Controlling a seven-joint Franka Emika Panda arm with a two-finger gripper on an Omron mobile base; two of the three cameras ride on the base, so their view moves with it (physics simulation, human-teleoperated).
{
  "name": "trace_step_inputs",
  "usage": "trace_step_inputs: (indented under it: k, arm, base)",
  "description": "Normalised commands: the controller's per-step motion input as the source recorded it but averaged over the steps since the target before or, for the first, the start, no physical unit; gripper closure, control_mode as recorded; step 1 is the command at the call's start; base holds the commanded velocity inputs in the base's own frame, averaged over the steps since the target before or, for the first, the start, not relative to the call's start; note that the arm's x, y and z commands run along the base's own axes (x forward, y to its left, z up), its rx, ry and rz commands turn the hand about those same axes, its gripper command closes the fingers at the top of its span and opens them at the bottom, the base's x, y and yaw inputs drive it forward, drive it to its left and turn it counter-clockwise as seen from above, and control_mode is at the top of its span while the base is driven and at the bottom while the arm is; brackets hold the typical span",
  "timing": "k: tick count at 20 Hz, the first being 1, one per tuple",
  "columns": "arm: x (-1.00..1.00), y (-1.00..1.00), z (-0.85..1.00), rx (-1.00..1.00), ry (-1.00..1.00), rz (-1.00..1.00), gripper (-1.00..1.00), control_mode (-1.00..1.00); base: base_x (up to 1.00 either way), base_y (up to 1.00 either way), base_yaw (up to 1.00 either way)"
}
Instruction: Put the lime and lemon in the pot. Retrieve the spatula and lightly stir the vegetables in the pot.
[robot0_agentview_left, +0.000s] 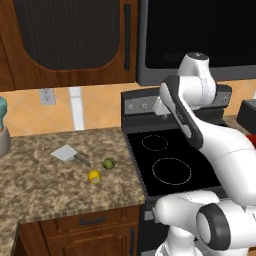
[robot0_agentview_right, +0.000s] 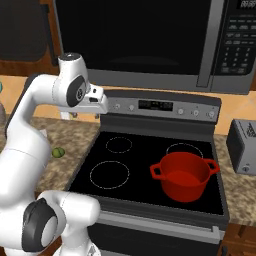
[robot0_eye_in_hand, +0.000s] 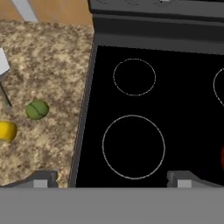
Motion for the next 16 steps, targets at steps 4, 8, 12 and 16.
trace_step_inputs:
  k: [4,8,12,16]
  arm:
    - [0.3,0.31,-0.01,-0.01,0.0,0.0,-1.0,-1.0]
    - [-0.04,0.73,-0.18,-0.02,0.0,0.01,-1.0,-1.0]
    - [-0.09,1.0,-0.35,-0.04,0.04,0.02,-1.0,-1.0]
    - [-0.06,0.9,-0.46,-0.01,0.05,0.0,-1.0,-1.0]
  base:
    - [0.0,0.0,0.0]
    - [0.0,0.0,0.0]
    - [0.0,0.0,0.0]
    - [0.0,0.0,0.0]
